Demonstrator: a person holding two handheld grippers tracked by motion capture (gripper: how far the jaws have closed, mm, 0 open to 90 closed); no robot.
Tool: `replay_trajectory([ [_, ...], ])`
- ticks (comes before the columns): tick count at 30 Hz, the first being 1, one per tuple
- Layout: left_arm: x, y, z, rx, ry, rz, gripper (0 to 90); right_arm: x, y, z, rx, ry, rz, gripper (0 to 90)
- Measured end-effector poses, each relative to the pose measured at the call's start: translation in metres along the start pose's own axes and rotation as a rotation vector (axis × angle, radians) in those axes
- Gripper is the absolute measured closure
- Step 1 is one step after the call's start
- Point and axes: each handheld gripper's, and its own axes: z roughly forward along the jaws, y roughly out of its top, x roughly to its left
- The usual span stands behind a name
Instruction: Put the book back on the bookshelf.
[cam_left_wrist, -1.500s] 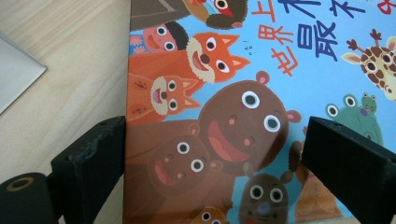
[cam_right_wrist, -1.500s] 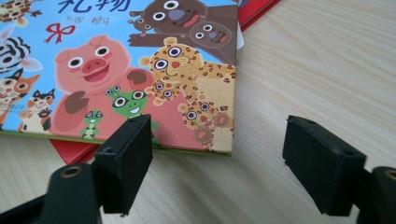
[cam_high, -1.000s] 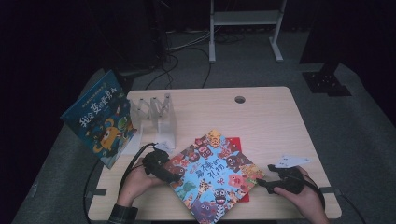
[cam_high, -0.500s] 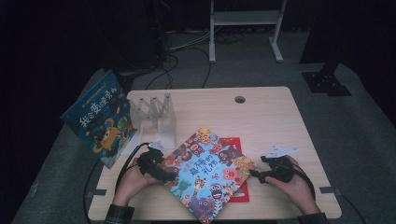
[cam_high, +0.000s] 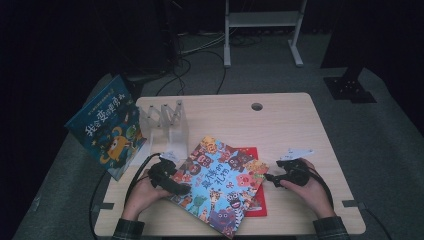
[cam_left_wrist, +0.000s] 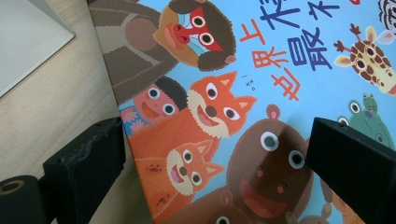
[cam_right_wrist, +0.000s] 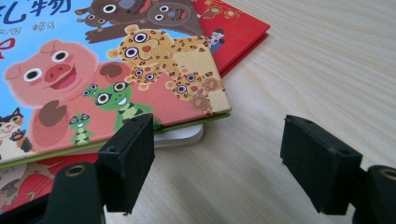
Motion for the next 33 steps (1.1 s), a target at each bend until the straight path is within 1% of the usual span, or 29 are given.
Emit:
replay_trajectory([
  [2,0.0,0.0,0.0,0.0,0.001,0.001,4.3,0.001,0.0,-0.002,-0.004,0.006,-0.01,26.1],
  [3,0.0,0.0,0.0,-0.003,0.002,0.002,4.3,0.003,0.0,-0.004,-0.01,0.012,-0.007,26.2],
  [5,-0.001,0.0,0.0,-0.004,0.004,0.004,4.3,0.008,-0.002,-0.007,-0.021,0.024,-0.019,26.2],
  [8,-0.001,0.0,0.0,-0.002,0.005,0.005,4.4,0.02,-0.004,-0.011,-0.026,0.048,-0.05,25.8],
  [9,-0.001,0.0,0.0,-0.002,0.006,0.005,4.4,0.025,-0.005,-0.013,-0.037,0.057,-0.06,25.9],
  [11,-0.001,0.0,0.0,-0.002,0.005,0.005,4.4,0.034,-0.006,-0.014,-0.042,0.083,-0.076,25.9],
  [14,-0.001,0.0,0.0,-0.001,0.004,0.005,4.4,0.046,-0.007,-0.014,-0.045,0.121,-0.103,25.9],
  [17,-0.001,0.001,0.0,0.003,0.006,0.01,4.4,0.054,-0.007,-0.011,-0.046,0.158,-0.137,25.9],
  [18,-0.001,0.001,0.0,0.004,0.005,0.011,4.4,0.057,-0.007,-0.009,-0.043,0.167,-0.146,25.8],
  [19,-0.001,0.001,0.0,0.004,0.007,0.013,4.3,0.059,-0.007,-0.007,-0.031,0.165,-0.159,24.2],
  [20,-0.001,0.001,0.0,0.005,0.007,0.013,4.4,0.06,-0.006,-0.006,-0.025,0.162,-0.165,23.8],
  [21,-0.001,0.002,0.0,0.003,0.006,0.009,4.4,0.06,-0.006,-0.006,-0.023,0.164,-0.162,23.7],
  [24,0.002,0.004,0.001,0.004,0.006,0.015,4.4,0.06,-0.005,-0.005,-0.021,0.163,-0.158,23.7],
  [28,0.007,0.01,0.004,0.008,-0.008,0.022,4.4,0.06,-0.004,-0.005,-0.014,0.164,-0.16,23.6],
  [31,0.012,0.014,0.006,-0.002,-0.012,0.02,4.3,0.06,-0.002,-0.004,-0.006,0.165,-0.161,23.6],
  [33,0.017,0.015,0.007,-0.003,-0.02,0.009,4.2,0.061,0.0,-0.002,-0.002,0.163,-0.162,23.6],
])
